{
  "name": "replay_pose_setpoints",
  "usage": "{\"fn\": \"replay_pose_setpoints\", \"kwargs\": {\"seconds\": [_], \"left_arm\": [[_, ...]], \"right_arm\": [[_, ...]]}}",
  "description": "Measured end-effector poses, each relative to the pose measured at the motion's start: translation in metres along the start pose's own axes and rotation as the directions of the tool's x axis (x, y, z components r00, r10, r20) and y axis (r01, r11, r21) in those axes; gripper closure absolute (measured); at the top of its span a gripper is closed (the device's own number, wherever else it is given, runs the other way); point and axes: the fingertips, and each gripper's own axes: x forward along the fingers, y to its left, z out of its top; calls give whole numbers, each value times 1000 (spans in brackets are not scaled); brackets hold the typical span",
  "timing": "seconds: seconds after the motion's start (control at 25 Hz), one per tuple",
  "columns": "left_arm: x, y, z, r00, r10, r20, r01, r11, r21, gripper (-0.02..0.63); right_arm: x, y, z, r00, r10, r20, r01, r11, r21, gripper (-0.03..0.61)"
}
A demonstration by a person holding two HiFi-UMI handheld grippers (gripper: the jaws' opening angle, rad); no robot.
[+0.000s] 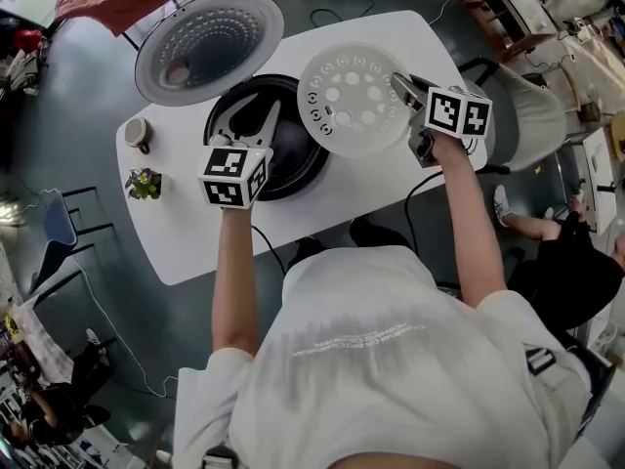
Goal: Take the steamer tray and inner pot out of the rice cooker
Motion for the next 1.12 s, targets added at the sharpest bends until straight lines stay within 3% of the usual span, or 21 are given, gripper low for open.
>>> {"fn": "replay_pose_setpoints", "kwargs": {"seconds": [0.44, 0.76, 1.12], "left_arm": [[33, -3, -5, 995, 77, -62, -77, 997, 10, 503], [51, 11, -25, 982, 152, -112, -156, 987, -30, 503], [44, 26, -37, 931, 333, -147, -346, 935, -76, 507]], "right_arm": [[19, -59, 13, 999, -42, 11, 41, 995, 87, 514], [79, -104, 10, 998, -37, -57, 45, 989, 143, 514], [174, -146, -8, 983, 41, -180, -6, 981, 192, 512]]}}
